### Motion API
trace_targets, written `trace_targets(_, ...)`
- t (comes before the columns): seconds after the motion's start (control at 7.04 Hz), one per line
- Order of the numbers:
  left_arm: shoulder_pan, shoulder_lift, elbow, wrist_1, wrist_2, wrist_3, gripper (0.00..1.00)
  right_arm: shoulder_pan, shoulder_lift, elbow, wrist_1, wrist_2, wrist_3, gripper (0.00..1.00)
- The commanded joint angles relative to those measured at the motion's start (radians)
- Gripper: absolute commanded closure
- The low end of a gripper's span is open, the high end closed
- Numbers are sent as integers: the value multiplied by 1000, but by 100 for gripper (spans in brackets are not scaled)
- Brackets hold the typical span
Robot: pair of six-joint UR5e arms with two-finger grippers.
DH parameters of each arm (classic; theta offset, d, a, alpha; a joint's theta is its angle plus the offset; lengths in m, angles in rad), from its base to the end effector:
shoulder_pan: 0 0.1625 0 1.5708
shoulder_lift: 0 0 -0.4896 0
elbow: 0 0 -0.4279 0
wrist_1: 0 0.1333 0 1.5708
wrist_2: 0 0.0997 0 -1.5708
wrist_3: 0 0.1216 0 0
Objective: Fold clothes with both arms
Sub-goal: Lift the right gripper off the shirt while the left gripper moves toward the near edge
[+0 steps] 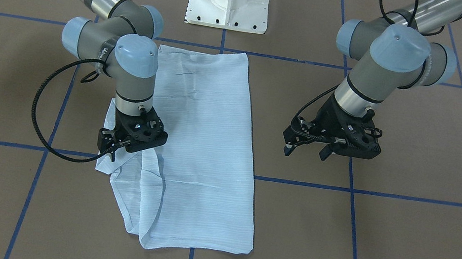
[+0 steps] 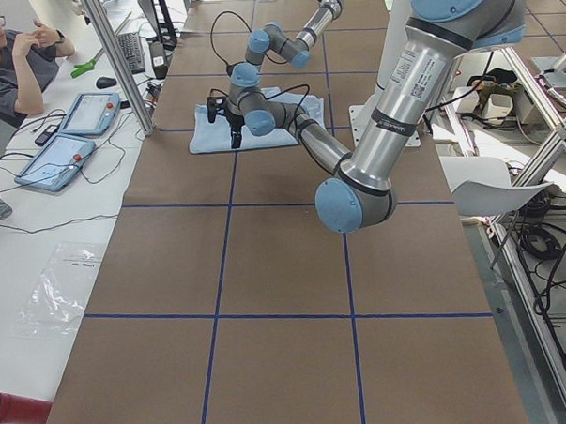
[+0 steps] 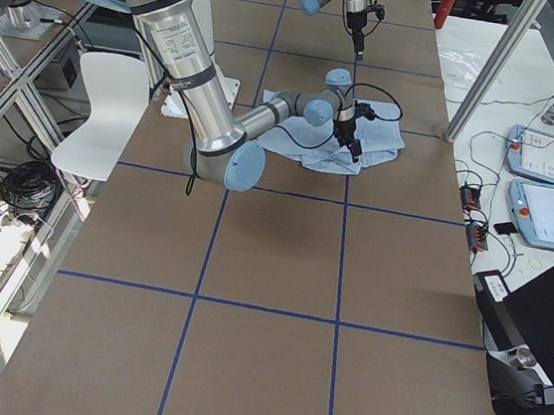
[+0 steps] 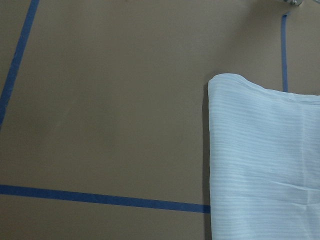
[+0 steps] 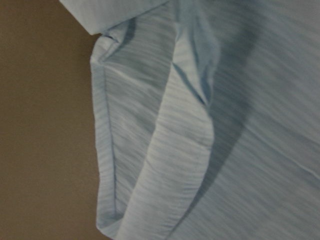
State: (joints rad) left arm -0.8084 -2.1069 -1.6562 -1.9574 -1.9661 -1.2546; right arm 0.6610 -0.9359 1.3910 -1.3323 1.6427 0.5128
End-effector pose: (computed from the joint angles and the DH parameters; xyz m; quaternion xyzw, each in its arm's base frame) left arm 0.4527 -0.5993 0.3098 0.1070 0.4923 -0.1172 0.8558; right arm -0.5779 -0.6072 0.3981 0.2352 -0.2473 -0.1973 0.9190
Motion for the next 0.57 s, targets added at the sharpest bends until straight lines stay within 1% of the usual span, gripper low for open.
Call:
trace_targets(0.0,2,-16,-2,6,-1,-2,0,110,-75,0,53,93,-97,0)
trace_targets(0.14,2,-16,-5,6,-1,-2,0,177,-77,2,54,214,-118,0)
trace_targets(0.28,0,-30,-11,12,-4,-8,0,202,-75,12,54,282,-119,0)
trace_targets(0.43,2,-33,-39,14,-52,-11,0,209,-80,37,53,320,-106,0)
